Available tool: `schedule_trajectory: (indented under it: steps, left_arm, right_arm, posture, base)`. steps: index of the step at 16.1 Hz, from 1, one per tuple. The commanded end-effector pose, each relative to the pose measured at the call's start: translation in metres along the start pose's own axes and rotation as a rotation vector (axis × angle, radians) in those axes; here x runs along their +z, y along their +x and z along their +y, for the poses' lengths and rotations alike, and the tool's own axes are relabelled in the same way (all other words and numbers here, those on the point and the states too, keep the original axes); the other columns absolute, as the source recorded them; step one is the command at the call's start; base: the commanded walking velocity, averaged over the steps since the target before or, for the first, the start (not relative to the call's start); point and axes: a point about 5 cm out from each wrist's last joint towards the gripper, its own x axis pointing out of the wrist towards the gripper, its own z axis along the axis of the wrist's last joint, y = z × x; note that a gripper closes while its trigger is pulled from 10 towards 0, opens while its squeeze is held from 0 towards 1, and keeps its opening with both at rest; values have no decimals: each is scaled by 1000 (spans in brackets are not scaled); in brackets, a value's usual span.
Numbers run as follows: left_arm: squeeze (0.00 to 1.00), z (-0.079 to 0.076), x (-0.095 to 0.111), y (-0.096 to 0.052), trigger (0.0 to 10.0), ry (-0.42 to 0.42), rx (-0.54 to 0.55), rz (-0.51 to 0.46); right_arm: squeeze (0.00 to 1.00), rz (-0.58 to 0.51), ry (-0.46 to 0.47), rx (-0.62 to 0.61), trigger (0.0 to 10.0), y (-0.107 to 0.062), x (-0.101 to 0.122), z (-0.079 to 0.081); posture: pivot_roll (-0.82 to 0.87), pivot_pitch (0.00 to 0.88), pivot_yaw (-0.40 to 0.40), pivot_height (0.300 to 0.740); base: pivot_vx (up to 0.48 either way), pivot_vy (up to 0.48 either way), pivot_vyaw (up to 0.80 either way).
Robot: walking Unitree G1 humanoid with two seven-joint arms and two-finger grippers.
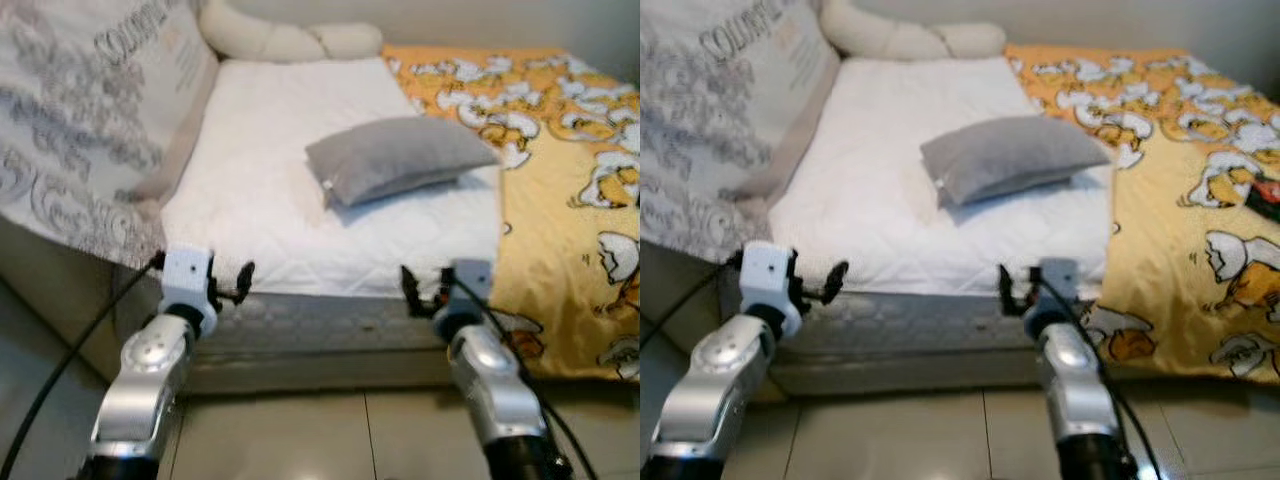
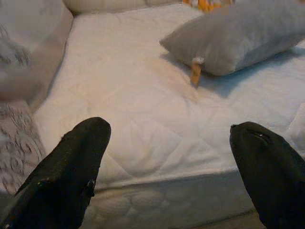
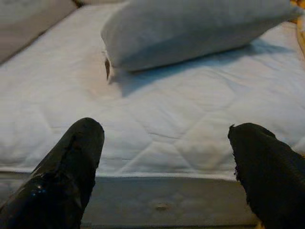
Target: Clean up the room
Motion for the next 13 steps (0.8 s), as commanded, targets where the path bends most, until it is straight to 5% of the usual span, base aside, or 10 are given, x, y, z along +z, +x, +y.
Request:
schedule_trajectory:
  steps: [1, 2, 3, 7, 13]
  left_arm:
    - [0, -2, 5, 1, 10000, -1, -8, -24]
    - [0, -2, 5, 1, 10000, 0, -8, -25]
    - [0, -2, 5, 1, 10000, 2, -8, -27]
    - [0, -1, 4, 1, 10000, 3, 2, -26]
    - [0, -1, 4, 3, 10000, 6, 18, -25]
  right_arm:
    - [800, -28, -10, -28, 10000, 1, 8, -7]
    - [800, -27, -8, -31, 10000, 2, 8, -7]
    - [0, -18, -12, -46, 10000, 2, 7, -9]
    - [0, -15, -27, -67, 10000, 2, 7, -12]
    - [0, -58, -101, -63, 10000, 6, 17, -13]
  posture:
    - [0, 0, 2, 740]
    - [0, 0, 2, 740]
    - [0, 0, 2, 740]
    - [0, 0, 2, 740]
    - [-3, 0, 2, 740]
  base:
    - [337, 0, 0]
    - [337, 0, 0]
    - [345, 0, 0]
    - [343, 0, -780]
    - [346, 0, 0]
